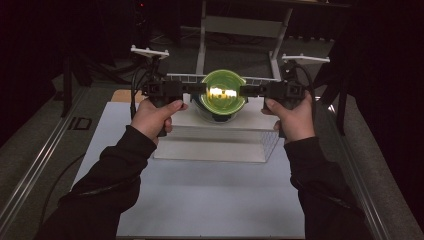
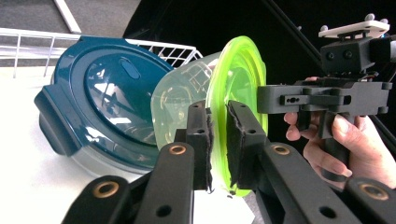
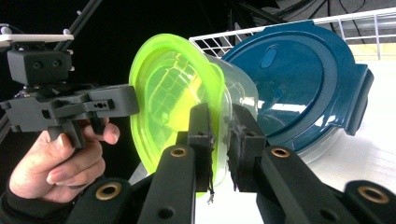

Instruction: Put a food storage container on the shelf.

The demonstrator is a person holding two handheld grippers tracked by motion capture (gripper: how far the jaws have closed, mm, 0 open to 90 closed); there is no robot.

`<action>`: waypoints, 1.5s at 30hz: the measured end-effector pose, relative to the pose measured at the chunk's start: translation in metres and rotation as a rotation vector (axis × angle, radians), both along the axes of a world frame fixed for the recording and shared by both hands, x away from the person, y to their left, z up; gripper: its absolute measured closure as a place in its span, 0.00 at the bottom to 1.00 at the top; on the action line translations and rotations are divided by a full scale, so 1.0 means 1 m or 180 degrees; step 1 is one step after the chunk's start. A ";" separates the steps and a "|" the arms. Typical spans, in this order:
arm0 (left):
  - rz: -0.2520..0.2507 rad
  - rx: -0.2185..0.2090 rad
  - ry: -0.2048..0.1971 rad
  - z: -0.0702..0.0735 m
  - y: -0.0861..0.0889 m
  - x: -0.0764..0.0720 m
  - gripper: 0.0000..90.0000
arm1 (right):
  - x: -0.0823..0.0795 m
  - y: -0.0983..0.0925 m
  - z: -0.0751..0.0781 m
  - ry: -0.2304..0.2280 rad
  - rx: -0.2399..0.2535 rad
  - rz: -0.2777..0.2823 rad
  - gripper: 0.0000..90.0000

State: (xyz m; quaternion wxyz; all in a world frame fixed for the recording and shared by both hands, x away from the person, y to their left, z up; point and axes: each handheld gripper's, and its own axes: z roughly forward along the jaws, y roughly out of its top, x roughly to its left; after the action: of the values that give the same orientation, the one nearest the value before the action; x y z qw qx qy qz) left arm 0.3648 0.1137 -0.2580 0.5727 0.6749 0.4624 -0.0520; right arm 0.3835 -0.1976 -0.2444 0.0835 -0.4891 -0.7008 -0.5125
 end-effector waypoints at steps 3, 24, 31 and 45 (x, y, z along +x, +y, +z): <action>0.0014 0.0050 -0.0015 -0.002 -0.004 0.005 0.84 | 0.005 0.002 0.000 0.0025 -0.0048 -0.0071 0.83; 0.0343 0.0217 -0.0258 -0.003 0.002 0.007 0.49 | 0.016 -0.009 0.002 -0.0156 0.0011 -0.0262 0.53; 0.0315 0.0170 -0.0419 -0.005 0.011 -0.012 0.49 | -0.010 -0.013 -0.001 -0.0455 -0.0150 -0.0215 0.52; 0.0196 0.0260 -0.0684 -0.029 0.028 -0.062 0.49 | -0.051 -0.009 -0.031 -0.0756 -0.0264 0.0010 0.58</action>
State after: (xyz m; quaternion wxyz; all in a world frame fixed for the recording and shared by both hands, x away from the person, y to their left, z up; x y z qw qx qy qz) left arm 0.3032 0.1415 -0.2869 0.5923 0.6849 0.4206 0.0571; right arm 0.3326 -0.2066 -0.2757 -0.0196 -0.4268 -0.7272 -0.5372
